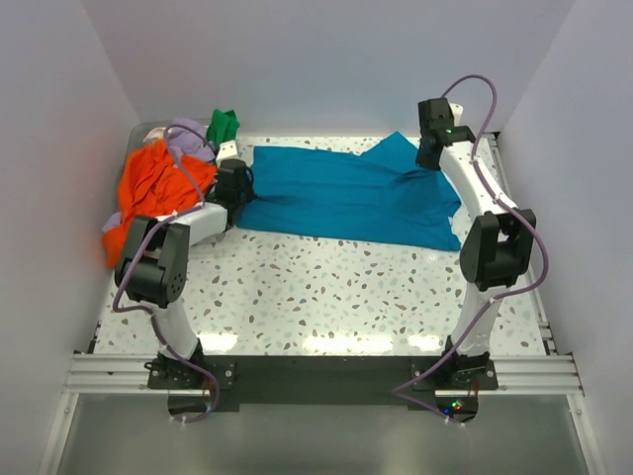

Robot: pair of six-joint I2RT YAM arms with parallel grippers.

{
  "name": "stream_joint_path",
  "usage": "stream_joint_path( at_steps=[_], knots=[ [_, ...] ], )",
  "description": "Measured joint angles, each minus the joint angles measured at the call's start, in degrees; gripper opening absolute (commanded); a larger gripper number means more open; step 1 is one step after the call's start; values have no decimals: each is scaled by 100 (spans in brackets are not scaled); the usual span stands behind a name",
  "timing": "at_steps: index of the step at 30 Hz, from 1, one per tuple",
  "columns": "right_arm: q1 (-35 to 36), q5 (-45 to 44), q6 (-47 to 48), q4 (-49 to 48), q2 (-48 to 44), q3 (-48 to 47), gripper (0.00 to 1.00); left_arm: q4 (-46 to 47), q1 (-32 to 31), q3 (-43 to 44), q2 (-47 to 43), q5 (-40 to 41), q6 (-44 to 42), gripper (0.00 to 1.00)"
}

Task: Fold and stack the t-shirts
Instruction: Fold the tshirt

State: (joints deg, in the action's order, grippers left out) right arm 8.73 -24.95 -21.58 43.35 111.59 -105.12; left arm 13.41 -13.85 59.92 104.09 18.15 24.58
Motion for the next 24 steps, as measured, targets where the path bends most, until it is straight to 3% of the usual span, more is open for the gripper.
stream_joint_path(
  at_steps=[1,2,3,5,6,7,10,15,24],
  knots=[
    [-2,2,7,7,59,-66,0,0,0,46,26,-31,-37,44],
    [-7,4,9,22,125,-146,7,-4,-9,101,50,-87,-33,50],
    [-15,7,17,39,199,-238,23,-2,-17,151,63,-120,-37,58],
    [-42,17,28,70,358,-442,48,15,-13,216,72,-190,-28,62],
    [-57,26,39,72,435,-527,67,24,-15,243,72,-212,-31,66],
    [-70,35,63,85,481,-588,71,31,-9,260,74,-243,-35,66],
    [-101,46,133,129,597,-761,80,46,-9,286,74,-372,-42,70],
    [-114,136,155,48,540,-686,81,83,-33,286,74,-647,-157,72],
    [-118,1167,127,-660,-723,1615,84,723,-442,221,155,-1687,-269,74]
  ],
)
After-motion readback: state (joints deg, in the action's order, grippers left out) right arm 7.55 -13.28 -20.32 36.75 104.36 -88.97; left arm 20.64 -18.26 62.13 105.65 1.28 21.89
